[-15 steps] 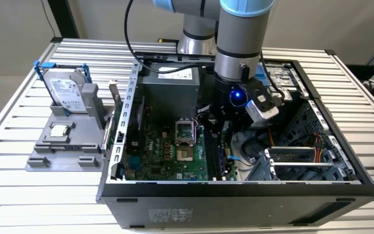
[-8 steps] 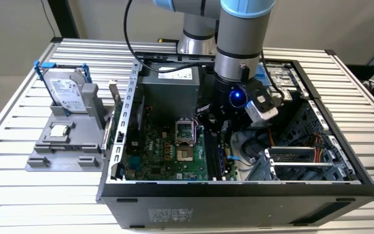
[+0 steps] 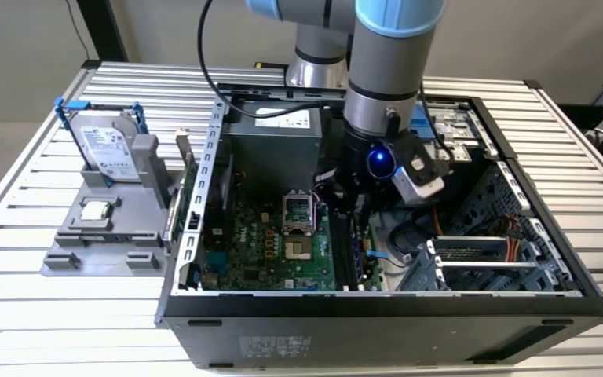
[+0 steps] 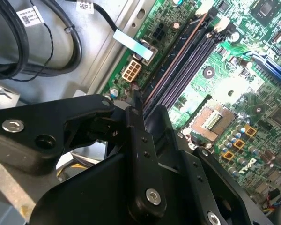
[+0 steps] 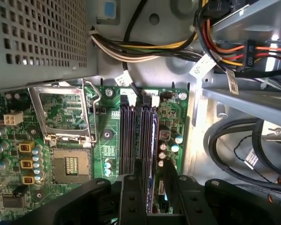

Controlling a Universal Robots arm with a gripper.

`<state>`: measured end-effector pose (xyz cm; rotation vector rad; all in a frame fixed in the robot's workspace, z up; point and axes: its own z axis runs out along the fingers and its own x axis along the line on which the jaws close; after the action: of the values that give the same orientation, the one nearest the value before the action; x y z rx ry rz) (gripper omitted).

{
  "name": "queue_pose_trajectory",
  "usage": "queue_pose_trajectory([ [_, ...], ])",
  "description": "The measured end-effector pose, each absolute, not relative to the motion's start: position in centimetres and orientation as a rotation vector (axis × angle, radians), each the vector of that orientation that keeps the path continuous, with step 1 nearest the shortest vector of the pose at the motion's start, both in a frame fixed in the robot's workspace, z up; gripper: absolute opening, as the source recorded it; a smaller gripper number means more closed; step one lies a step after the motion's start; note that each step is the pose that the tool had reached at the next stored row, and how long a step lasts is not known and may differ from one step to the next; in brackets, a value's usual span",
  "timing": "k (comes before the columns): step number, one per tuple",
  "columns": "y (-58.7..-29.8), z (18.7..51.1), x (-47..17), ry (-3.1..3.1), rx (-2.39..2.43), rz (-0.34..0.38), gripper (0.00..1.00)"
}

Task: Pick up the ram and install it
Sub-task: 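Press down the ram until it locks into place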

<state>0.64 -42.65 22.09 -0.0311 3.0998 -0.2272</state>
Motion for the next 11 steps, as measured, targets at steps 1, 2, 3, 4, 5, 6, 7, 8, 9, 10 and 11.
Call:
queue_pose_trajectory([
  [1,-42.66,22.06,0.64,3.102,-0.031,-0.227,1.00],
  [2,-42.66,22.07,0.64,3.102,-0.031,-0.228,1.00],
  [3,-42.66,22.07,0.64,3.102,-0.031,-0.228,1.00],
  [4,-42.66,22.07,0.64,3.102,-0.031,-0.228,1.00],
  [5,-42.66,22.07,0.64,3.102,-0.031,-0.228,1.00],
  [6,-42.65,22.06,0.64,3.102,-0.031,-0.228,1.00],
  [7,-42.66,22.06,0.64,3.102,-0.031,-0.228,0.00],
  [8,-42.65,22.06,0.64,3.102,-0.031,-0.228,0.00],
  [9,-42.66,22.06,0.64,3.103,-0.031,-0.228,0.00],
  [10,-42.65,22.06,0.64,3.103,-0.031,-0.228,0.00],
  [11,-42.65,22.06,0.64,3.103,-0.031,-0.228,0.00],
])
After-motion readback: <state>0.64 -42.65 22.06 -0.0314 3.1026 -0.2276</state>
